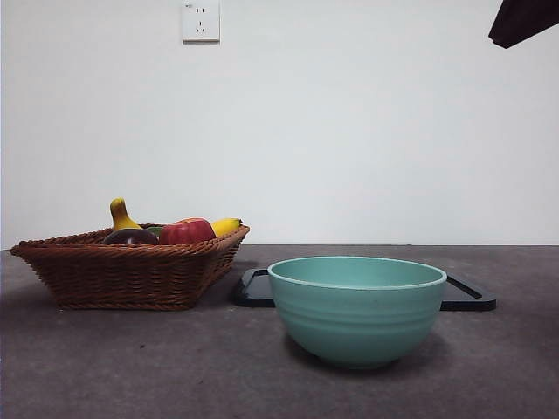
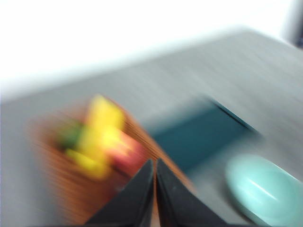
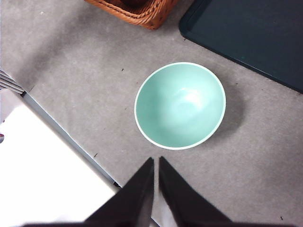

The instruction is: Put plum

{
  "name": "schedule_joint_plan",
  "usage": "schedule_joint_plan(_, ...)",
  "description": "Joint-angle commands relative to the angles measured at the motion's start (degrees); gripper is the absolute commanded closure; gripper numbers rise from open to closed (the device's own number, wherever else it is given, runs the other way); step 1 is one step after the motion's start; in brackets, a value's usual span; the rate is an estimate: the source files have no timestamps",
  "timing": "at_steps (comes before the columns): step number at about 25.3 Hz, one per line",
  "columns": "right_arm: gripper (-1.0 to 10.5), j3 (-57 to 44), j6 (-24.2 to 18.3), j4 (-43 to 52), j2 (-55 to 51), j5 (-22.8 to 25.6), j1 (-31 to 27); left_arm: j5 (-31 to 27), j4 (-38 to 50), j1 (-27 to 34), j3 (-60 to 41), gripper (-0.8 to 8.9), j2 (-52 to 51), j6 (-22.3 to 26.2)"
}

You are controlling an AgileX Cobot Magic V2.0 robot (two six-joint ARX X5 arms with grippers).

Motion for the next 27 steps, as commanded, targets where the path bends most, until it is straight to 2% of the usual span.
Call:
schedule_joint_plan(1,9.4,0.9,-0.5,0.5,0.4,0.0,0.4,-2.3,9.1,3.9,-6.2,8.06,-7.4,1.6)
schedule_joint_plan(4,9.4,0.9,-0.5,0.5,0.4,0.0,0.4,-10.2,20.6,7.2,-18.0,8.06,-16.7,1.6)
schedule_joint_plan(7,9.4,0.9,-0.5,0.5,0.4,0.0,0.4,-12.4,26.4,8.3,-28.3,8.06,-23.8,1.6)
schedule_joint_plan(16,9.4,0.9,-0.5,0.6,0.4,0.0,0.4,-19.5,28.2,8.9,-43.9,8.06,-34.9,0.9)
schedule_joint_plan(27,9.4,0.9,-0.5,2.3,0.4,0.0,0.4,-19.9,27.8,9.1,-51.2,8.06,-37.0,-0.4)
